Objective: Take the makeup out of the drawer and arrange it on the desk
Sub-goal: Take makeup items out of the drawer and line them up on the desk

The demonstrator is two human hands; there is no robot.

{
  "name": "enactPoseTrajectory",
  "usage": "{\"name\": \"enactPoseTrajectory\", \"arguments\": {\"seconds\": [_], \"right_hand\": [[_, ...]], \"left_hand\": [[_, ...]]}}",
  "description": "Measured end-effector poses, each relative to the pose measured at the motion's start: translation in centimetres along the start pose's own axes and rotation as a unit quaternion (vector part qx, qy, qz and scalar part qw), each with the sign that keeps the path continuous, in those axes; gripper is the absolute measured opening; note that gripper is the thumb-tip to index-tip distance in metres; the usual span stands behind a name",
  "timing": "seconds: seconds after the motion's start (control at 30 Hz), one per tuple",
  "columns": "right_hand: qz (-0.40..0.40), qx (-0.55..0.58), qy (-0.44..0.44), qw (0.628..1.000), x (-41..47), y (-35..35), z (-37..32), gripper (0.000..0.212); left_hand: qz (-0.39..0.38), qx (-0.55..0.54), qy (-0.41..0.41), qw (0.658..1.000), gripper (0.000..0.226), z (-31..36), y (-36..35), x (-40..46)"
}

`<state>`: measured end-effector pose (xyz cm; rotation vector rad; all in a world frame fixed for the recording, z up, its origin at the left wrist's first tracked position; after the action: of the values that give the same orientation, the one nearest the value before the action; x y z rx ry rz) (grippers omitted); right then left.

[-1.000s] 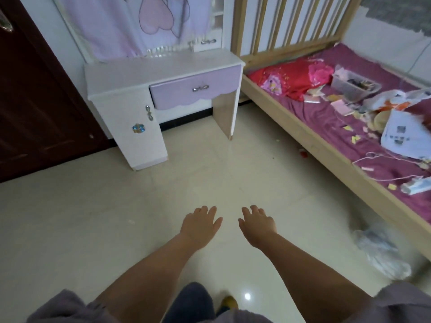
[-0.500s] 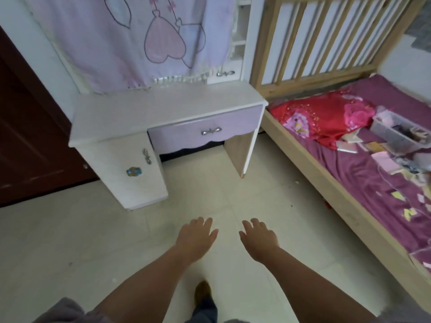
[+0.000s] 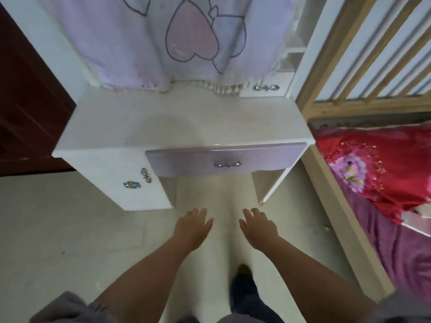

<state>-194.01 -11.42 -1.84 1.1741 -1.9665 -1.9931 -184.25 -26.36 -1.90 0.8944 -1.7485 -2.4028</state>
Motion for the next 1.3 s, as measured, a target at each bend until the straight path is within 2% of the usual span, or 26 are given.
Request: {"name": "enactPoseTrajectory", "arguments": {"seconds": [0.13, 0.3, 0.37, 0.47, 0.53, 0.6, 0.67, 0.77, 0.8, 0.87, 1.07, 1.13, 1.23, 1.3], "right_hand": [[-0.02, 0.06, 0.011, 0.998, 6.8, 2.4, 2.4, 0.042], [-0.044, 0.199, -0.02, 0.979, 15.0, 3.0, 3.0, 0.04], [-0.049, 0.283, -0.06, 0.956, 18.3, 2.8, 3.2, 0.041], [-0.037, 0.415, -0.129, 0.9, 22.3, 1.9, 3.6, 0.038], [-0.035, 0.486, -0.16, 0.858, 24.0, 1.1, 3.6, 0.04], [-0.039, 0.512, -0.171, 0.841, 25.3, 0.5, 3.7, 0.039], [-0.043, 0.542, -0.18, 0.82, 25.7, 0.1, 3.9, 0.035], [-0.061, 0.603, -0.195, 0.771, 25.4, -0.9, 4.0, 0.024], [-0.061, 0.625, -0.203, 0.751, 25.2, -1.2, 3.8, 0.021], [-0.054, 0.645, -0.224, 0.729, 24.6, -1.3, 3.5, 0.019], [-0.081, 0.609, -0.235, 0.753, 21.3, -2.7, 3.6, 0.023], [-0.096, 0.601, -0.237, 0.758, 19.5, -3.5, 4.0, 0.021], [-0.102, 0.632, -0.233, 0.732, 16.9, -4.7, 4.3, 0.014], [-0.104, 0.647, -0.229, 0.72, 15.9, -5.5, 4.2, 0.014]], "left_hand": [[0.009, -0.046, 0.047, 0.998, 0.045, 1.7, 1.2, 5.6], [0.016, -0.187, 0.129, 0.974, 0.041, 0.9, 1.8, 13.0], [0.019, -0.224, 0.147, 0.963, 0.044, 0.3, 1.6, 16.1], [0.023, -0.302, 0.179, 0.936, 0.045, -0.5, 0.9, 20.1], [0.011, -0.396, 0.219, 0.892, 0.045, -0.7, 0.0, 21.9], [0.001, -0.511, 0.265, 0.817, 0.045, -1.0, -1.0, 23.1], [-0.004, -0.62, 0.301, 0.724, 0.036, -1.0, -2.1, 23.3], [-0.015, -0.772, 0.331, 0.543, 0.016, -0.1, -3.4, 22.9], [-0.014, -0.797, 0.325, 0.509, 0.015, 0.1, -3.5, 22.9], [-0.004, -0.818, 0.315, 0.482, 0.018, 0.4, -3.3, 23.1], [-0.005, -0.826, 0.335, 0.452, 0.017, 0.6, -5.4, 20.4], [-0.012, -0.836, 0.338, 0.432, 0.016, 1.2, -6.6, 18.6], [0.0, -0.844, 0.356, 0.402, 0.016, 2.1, -8.1, 16.2], [0.013, -0.842, 0.368, 0.394, 0.015, 1.9, -8.7, 15.3]]}}
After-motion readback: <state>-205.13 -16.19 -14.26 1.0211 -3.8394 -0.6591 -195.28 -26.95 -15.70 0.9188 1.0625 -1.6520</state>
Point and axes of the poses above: each hand's wrist, its own x-axis towards the middle knuckle, its own y-axis out of the back of the hand, z = x × y, the point moved 8 cm from there along x, towards the middle knuckle, and after that the axes turned 2 degrees about -z, right-handed, at the moved point
